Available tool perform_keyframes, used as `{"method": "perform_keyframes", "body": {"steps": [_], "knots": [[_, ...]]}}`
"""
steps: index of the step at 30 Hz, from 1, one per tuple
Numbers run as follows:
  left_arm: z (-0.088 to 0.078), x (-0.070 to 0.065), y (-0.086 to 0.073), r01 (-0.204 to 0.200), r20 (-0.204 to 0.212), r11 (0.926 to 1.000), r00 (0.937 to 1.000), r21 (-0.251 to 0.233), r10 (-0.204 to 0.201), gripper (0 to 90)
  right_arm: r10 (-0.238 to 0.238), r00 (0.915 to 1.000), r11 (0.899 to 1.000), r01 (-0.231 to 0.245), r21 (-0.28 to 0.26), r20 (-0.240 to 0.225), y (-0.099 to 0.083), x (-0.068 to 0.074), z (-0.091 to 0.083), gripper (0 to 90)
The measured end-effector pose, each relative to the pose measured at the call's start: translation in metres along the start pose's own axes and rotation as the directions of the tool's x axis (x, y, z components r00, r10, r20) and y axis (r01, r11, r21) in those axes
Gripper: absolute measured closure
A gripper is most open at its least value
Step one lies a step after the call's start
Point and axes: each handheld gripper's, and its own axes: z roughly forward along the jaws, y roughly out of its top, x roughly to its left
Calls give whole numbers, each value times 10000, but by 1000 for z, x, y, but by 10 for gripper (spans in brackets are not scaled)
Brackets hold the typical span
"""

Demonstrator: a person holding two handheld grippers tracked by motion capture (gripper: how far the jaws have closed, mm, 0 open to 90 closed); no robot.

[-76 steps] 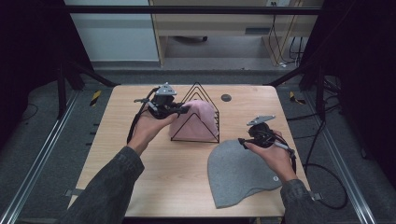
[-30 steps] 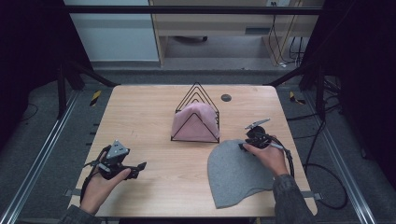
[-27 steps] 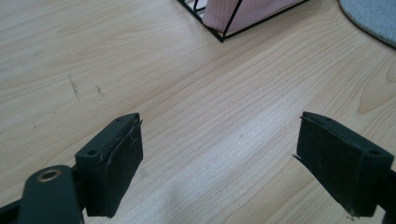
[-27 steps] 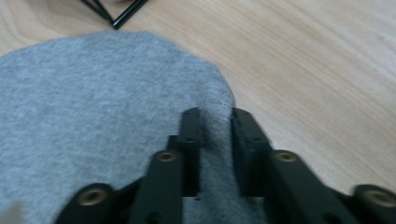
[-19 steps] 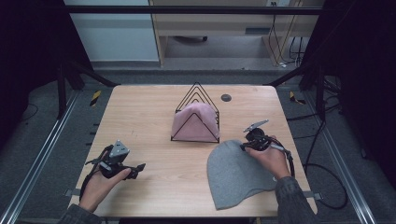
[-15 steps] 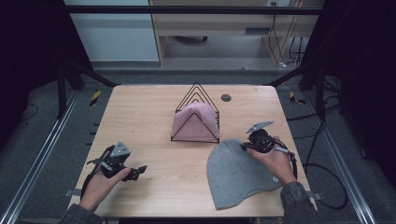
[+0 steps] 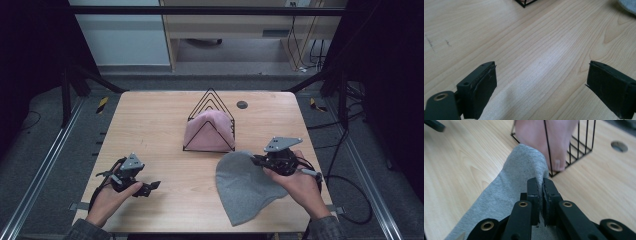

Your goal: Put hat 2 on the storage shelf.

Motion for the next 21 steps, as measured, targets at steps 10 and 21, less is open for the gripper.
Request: {"method": "perform_keyframes", "body": {"steps": [10,21], "knots": [[-1,-2,1,159,246,9997,9996,-193,-155,105,-704,9968,9960,682,-575,-372,30,25,-6,859],[2,-17,7,-17,1060,9988,9943,-495,69,119,-1280,9894,9843,1184,-1306,-681,64,40,-9,859]]}}
